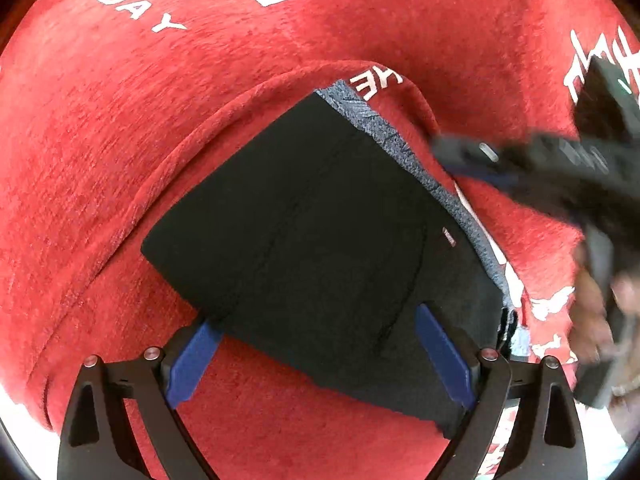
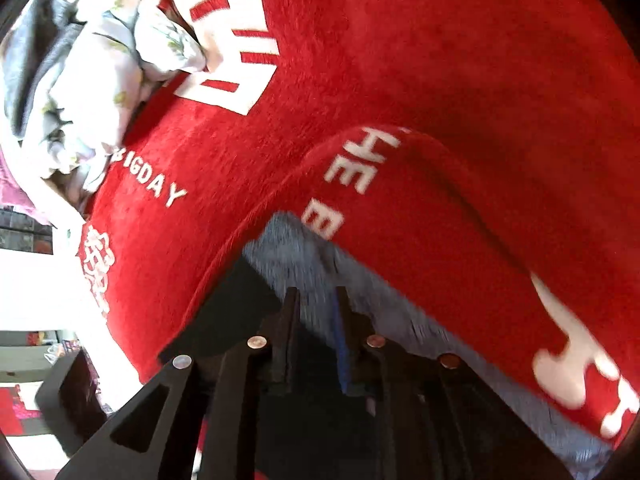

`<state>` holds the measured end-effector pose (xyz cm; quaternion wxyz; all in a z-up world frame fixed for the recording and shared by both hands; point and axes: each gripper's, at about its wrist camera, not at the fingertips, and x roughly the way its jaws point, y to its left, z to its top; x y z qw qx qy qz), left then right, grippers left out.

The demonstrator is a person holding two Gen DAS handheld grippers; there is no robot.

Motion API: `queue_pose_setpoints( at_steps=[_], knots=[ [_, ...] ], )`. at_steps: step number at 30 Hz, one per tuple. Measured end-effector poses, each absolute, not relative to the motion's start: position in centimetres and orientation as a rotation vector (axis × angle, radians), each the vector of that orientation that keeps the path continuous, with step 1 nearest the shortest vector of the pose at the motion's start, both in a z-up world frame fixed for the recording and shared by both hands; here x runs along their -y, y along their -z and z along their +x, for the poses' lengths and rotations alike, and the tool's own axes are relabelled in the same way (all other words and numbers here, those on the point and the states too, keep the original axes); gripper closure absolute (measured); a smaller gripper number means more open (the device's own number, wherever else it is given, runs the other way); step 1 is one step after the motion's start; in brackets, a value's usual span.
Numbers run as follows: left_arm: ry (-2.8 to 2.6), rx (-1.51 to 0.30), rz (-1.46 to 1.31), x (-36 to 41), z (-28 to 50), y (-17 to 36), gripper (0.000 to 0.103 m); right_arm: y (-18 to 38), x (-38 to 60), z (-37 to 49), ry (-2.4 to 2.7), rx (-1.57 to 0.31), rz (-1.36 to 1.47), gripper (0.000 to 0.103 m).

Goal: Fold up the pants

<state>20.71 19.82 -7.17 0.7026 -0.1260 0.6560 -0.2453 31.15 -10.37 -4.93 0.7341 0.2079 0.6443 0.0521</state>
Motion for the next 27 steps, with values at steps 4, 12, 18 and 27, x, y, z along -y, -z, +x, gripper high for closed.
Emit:
queue_pose_setpoints(
  at_steps=[4, 12, 18, 27],
  knots=[
    [0.540, -1.458, -0.250, -19.1, 20.7, 7.3, 0.008, 3.3, 10.5, 26.3, -0.036, -1.429, 0.401, 0.079],
    [0.528, -1.453, -0.198, -17.8, 20.9, 7.8, 0.005, 5.1, 9.6, 16.5, 0.068, -1.530, 0.403, 0.052],
    [0.516, -1.451, -0.174, -17.1, 21.1, 8.1, 0.005, 6.4, 9.6, 13.7, 0.106, -1.534, 0.518, 0.050],
    [0.532, -1.445, -0.202, -17.3, 21.4, 8.3, 0.001, 6.6, 10.2, 12.9, 0.104, -1.466, 0.601, 0.041]
  ],
)
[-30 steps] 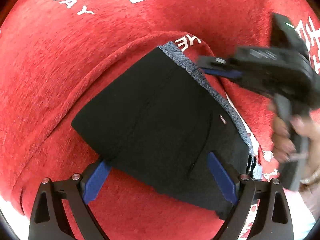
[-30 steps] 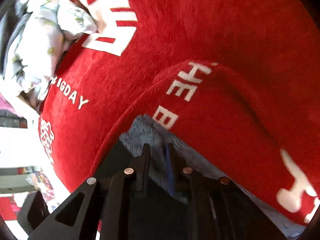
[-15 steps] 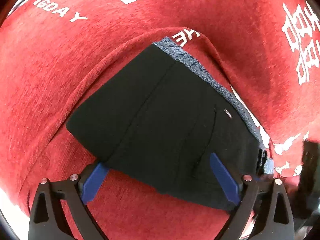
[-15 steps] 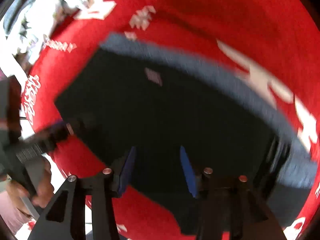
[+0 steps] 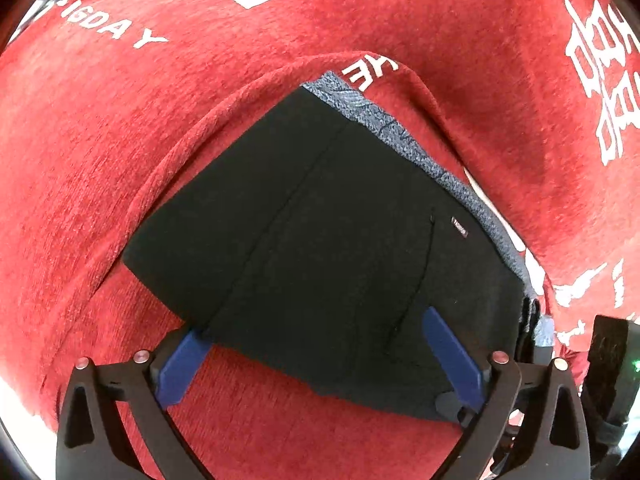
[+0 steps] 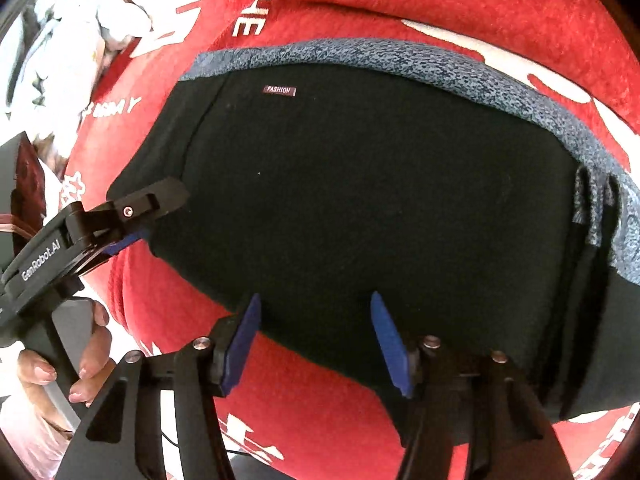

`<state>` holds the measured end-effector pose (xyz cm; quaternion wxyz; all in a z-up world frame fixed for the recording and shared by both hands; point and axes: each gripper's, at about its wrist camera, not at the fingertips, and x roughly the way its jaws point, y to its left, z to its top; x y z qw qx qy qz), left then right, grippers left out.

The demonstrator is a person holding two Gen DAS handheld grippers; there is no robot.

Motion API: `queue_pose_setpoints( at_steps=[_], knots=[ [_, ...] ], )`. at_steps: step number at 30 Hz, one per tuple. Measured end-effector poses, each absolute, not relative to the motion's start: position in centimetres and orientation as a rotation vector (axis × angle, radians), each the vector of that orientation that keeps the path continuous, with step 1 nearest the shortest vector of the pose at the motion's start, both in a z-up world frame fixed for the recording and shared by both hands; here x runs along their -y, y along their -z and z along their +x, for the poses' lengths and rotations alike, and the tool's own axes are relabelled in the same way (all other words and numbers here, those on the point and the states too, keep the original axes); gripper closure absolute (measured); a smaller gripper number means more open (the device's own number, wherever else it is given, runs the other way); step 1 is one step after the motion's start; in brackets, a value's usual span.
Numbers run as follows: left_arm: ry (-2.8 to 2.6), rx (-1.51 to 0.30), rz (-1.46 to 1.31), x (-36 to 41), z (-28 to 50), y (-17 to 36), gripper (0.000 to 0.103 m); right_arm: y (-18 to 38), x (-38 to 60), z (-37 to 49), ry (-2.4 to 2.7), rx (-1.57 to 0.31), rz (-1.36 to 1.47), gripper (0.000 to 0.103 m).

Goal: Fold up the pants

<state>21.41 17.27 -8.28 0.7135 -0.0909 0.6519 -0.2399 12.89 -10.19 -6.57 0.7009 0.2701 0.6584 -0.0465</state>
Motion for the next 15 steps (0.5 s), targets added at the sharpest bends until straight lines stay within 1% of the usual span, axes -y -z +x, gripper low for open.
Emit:
queue_pose_setpoints(
  at_steps=[9, 13, 15],
  knots=[
    [0.552, -1.454, -0.483, -20.2, 22.4, 8.2, 0.002, 6.3, 9.9, 12.0, 0.081, -1.432, 0.605, 0.041],
    [0.606, -1.384, -0.628, -20.8, 22.6, 6.2, 0.002, 6.2, 10.4, 11.5, 0.072, -1.413, 0.633, 0.041],
    [0.628, -1.365, -0.628, -20.2, 22.7, 6.0, 0.002, 6.2, 10.5, 11.4, 0.070, -1.405, 0.642, 0.041]
  ],
)
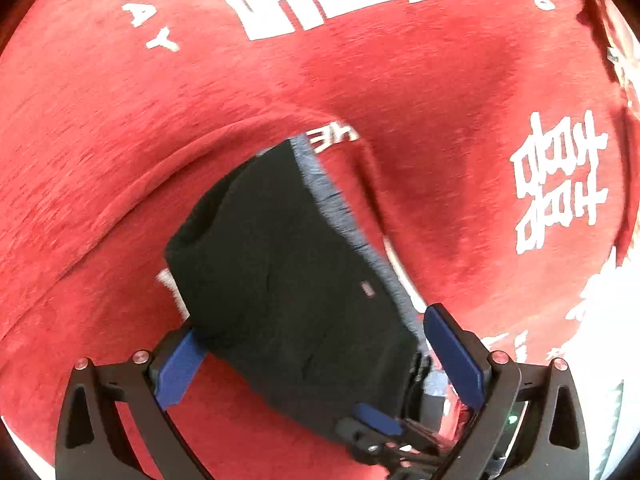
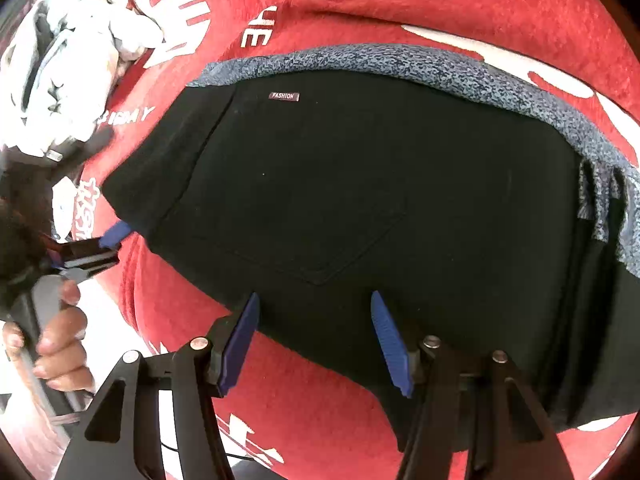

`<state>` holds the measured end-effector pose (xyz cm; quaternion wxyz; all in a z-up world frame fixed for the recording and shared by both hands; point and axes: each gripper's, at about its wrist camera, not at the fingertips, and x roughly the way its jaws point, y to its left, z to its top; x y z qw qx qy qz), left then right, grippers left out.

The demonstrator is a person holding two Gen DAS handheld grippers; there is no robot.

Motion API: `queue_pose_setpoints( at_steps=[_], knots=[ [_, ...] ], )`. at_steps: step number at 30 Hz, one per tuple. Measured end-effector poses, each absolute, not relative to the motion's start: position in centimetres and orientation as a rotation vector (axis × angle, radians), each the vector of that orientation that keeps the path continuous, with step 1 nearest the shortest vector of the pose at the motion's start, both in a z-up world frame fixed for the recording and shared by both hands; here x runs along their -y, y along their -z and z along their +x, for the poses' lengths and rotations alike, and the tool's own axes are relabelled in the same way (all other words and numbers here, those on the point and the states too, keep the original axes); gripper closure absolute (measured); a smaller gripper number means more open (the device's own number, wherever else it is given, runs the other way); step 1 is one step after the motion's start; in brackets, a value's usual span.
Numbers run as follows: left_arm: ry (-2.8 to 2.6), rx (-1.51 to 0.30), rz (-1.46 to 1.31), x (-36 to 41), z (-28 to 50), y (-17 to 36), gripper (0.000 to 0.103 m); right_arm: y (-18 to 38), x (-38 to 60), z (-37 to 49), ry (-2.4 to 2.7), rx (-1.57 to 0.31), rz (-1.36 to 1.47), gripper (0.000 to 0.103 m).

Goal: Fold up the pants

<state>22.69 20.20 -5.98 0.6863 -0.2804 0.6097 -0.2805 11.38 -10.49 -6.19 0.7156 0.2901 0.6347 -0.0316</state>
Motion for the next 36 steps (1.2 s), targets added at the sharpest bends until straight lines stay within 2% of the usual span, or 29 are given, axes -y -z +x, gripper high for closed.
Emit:
queue_pose_setpoints(
  at_steps=[5, 9, 10, 12, 13, 14, 17, 21, 27, 32, 36],
  knots=[
    [0.563, -1.452, -0.550, -19.0, 23.0, 9.1, 0.002, 6.2, 10.1, 11.6, 0.071, -1.410, 0.622, 0.039],
    [0.531, -1.434, -0.362, -16.8, 22.1, 8.3, 0.002, 6.2, 9.9, 11.8, 0.074, -1.409, 0.616, 0.039],
    [0.517, -1.432, -0.325, -16.4, 22.0, 8.2, 0.005, 6.2, 10.0, 11.8, 0.074, -1.407, 0.618, 0.039],
    [0.466, -1.415, -0.232, -15.9, 21.8, 7.8, 0.021, 6.3, 10.0, 11.8, 0.073, -1.404, 0.622, 0.038],
    [0.454, -1.409, -0.200, -15.8, 21.8, 7.8, 0.040, 6.3, 9.9, 11.8, 0.072, -1.405, 0.623, 0.037],
    [0.449, -1.401, -0.166, -15.9, 21.7, 7.7, 0.050, 6.3, 9.9, 11.9, 0.072, -1.405, 0.625, 0.037],
    [0.486, -1.376, -0.132, -16.2, 21.5, 7.2, 0.059, 6.2, 10.3, 12.0, 0.071, -1.414, 0.647, 0.037],
    [0.503, -1.272, 0.090, -14.1, 20.2, 5.9, 0.059, 5.5, 11.6, 12.5, 0.067, -1.430, 0.717, 0.037],
    [0.502, -1.009, 0.539, -10.3, 15.9, 5.7, 0.059, 1.6, 14.9, 16.1, 0.032, -1.370, 0.775, 0.037],
    [0.500, -0.914, 0.679, -9.2, 14.5, 5.7, 0.059, -1.2, 14.7, 24.0, -0.178, -1.396, 0.750, 0.036],
    [0.490, -0.896, 0.703, -9.0, 14.5, 5.7, 0.059, -0.4, 10.6, 30.2, -0.327, -1.543, 0.690, 0.036]
  ],
)
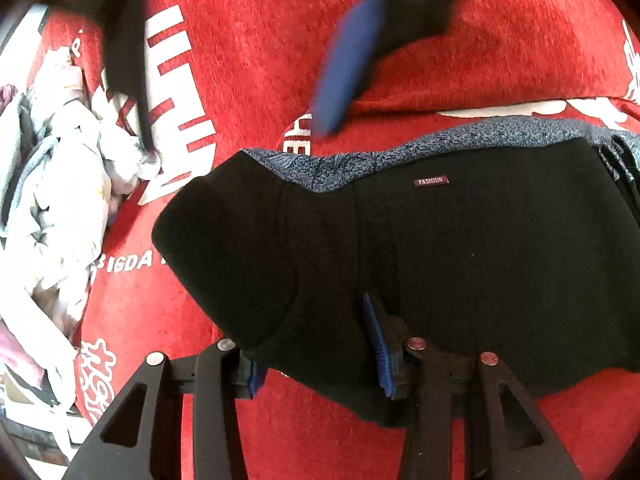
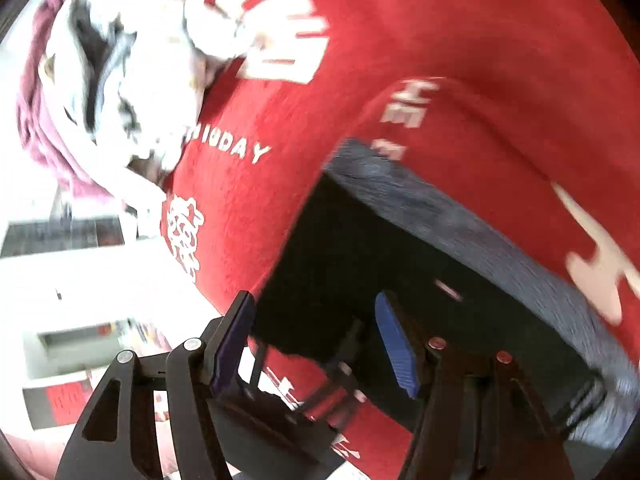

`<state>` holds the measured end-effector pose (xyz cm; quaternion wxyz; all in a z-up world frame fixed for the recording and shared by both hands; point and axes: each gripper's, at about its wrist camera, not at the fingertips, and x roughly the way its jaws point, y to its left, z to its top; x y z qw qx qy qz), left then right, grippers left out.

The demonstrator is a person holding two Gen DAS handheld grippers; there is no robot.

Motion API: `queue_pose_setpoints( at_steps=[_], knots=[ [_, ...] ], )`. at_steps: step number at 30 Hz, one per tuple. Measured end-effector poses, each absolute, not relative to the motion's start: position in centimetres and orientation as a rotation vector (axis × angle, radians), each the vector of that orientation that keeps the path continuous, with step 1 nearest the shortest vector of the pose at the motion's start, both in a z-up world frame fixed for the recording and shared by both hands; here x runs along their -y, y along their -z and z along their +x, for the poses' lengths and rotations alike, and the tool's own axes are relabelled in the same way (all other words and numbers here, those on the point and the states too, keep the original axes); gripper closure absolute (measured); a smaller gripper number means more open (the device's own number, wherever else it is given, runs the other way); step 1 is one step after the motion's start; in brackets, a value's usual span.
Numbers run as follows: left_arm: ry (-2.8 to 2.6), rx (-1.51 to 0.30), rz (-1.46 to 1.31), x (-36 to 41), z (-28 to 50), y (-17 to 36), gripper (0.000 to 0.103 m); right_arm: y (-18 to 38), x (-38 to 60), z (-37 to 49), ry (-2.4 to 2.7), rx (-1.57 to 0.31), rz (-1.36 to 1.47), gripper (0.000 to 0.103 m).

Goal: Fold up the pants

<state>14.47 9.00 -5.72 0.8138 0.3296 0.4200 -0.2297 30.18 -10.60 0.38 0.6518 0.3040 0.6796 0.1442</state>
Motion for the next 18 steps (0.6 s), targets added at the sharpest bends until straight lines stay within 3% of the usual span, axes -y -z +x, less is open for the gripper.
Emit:
queue_pose_setpoints(
  at_steps=[7, 9, 10, 18],
  knots=[
    [0.483, -0.887, 0.722, -8.3, 14.6, 5.7, 0.059, 3.8, 4.2, 33.5, -0.396, -1.779, 0.505, 0.036],
    [0.490, -0.913, 0.709, -8.3, 14.9, 5.6, 0.059, 4.7, 4.5, 33.5, -0.359, -1.815, 0.491, 0.061],
    [0.499, -0.901, 0.706, -8.3, 14.8, 5.3, 0.059, 4.7, 4.9, 33.3, -0.359, -1.803, 0.509, 0.085],
    [0.559, -0.842, 0.642, -6.7, 13.1, 0.7, 0.059, -0.4, 8.5, 29.4, -0.378, -1.612, 0.559, 0.087]
  ],
)
